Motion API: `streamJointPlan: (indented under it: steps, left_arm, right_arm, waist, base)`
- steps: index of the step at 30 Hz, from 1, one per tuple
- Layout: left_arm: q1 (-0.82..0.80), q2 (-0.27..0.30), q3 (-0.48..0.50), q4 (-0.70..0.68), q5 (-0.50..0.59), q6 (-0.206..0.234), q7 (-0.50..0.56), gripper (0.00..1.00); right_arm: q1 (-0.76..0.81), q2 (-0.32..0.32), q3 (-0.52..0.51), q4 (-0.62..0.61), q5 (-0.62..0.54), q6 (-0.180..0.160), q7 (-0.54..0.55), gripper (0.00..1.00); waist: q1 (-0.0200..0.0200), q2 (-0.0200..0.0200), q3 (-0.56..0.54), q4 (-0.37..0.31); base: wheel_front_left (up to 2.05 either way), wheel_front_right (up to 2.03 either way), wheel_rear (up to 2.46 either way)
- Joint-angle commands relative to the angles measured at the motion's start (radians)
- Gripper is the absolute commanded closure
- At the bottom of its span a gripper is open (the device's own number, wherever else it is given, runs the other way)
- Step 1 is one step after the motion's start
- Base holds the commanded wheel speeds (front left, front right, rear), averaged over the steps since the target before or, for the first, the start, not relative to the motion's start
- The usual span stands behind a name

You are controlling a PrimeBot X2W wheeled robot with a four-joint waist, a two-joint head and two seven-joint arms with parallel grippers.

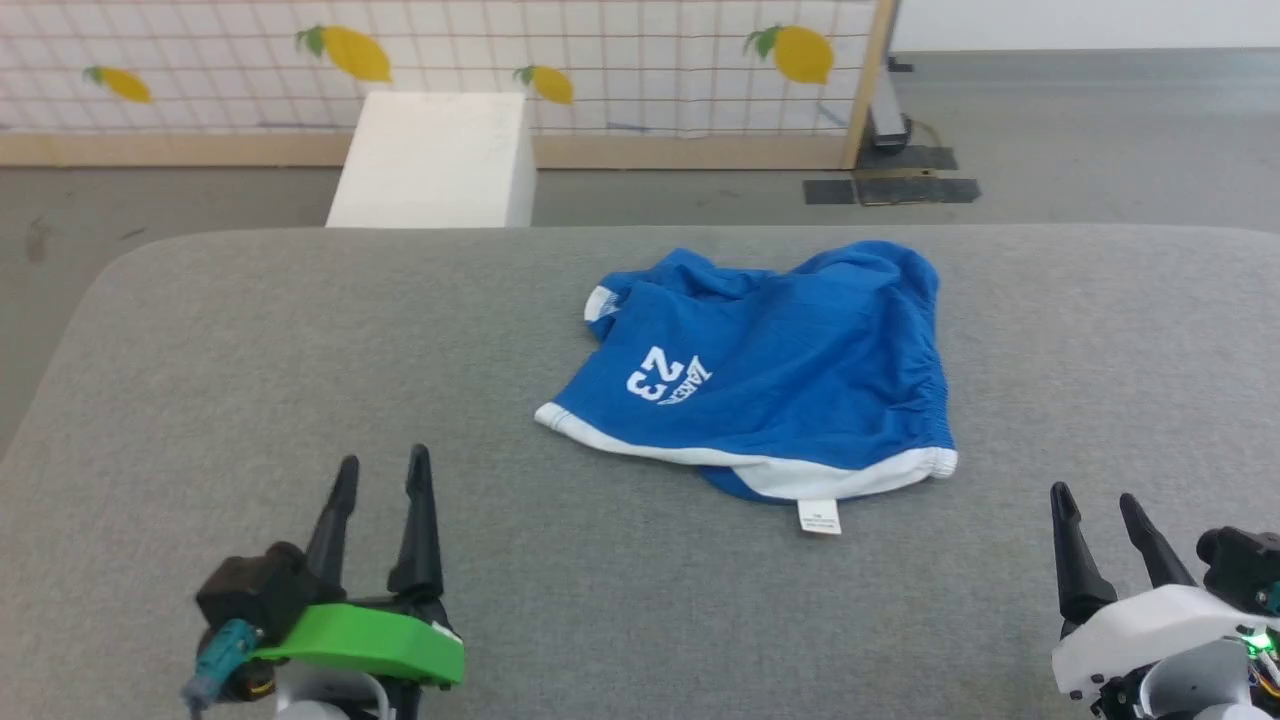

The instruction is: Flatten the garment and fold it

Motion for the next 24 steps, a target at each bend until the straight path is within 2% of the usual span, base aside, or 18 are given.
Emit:
streamJointPlan:
  steps: [1,5,9,12,16,19,24]
  left_arm:
    - [-0.001,-0.002,-0.007,0.018,-0.010,0.006,0.000,0.00]
    - [-0.102,-0.002,-0.019,0.109,-0.043,0.043,0.133,0.00]
    - [-0.268,0.003,-0.038,0.206,-0.074,0.074,0.350,0.00]
    - [-0.387,0.016,-0.067,0.293,-0.081,0.104,0.561,0.00]
    - [-0.507,0.040,-0.102,0.375,-0.062,0.137,0.747,0.00]
    - [-0.562,0.057,-0.127,0.422,-0.038,0.147,0.814,0.00]
    - [-0.609,0.065,-0.151,0.493,-0.021,0.145,0.837,0.00]
  right_arm:
    - [0.005,0.001,0.006,-0.007,0.011,-0.002,-0.013,0.00]
    - [-0.004,0.001,0.019,-0.016,0.011,-0.002,-0.021,0.00]
    - [-0.031,0.001,0.031,-0.028,0.003,-0.002,-0.023,0.00]
    - [-0.054,0.001,0.043,-0.031,0.003,-0.002,-0.027,0.00]
    - [-0.076,0.001,0.052,-0.026,0.008,-0.002,-0.037,0.00]
    - [-0.086,0.001,0.053,-0.021,0.009,-0.002,-0.044,0.00]
    - [-0.098,0.001,0.048,-0.014,0.008,-0.002,-0.054,0.00]
  waist:
    - [0.0001,-0.0001,-0.001,-0.025]
    - [0.0001,-0.0001,0.028,-0.042]
    - [0.0001,-0.0001,0.069,-0.058]
    - [0.0001,-0.0001,0.104,-0.072]
    - [0.0001,-0.0001,0.146,-0.093]
    - [0.0001,-0.0001,0.168,-0.105]
    - [0.0001,-0.0001,0.194,-0.118]
  base:
    - [0.00,0.00,0.00]
    - [0.00,0.00,0.00]
    - [0.00,0.00,0.00]
    - [0.00,0.00,0.00]
    - [0.00,0.00,0.00]
    - [0.00,0.00,0.00]
    - [0.00,0.00,0.00]
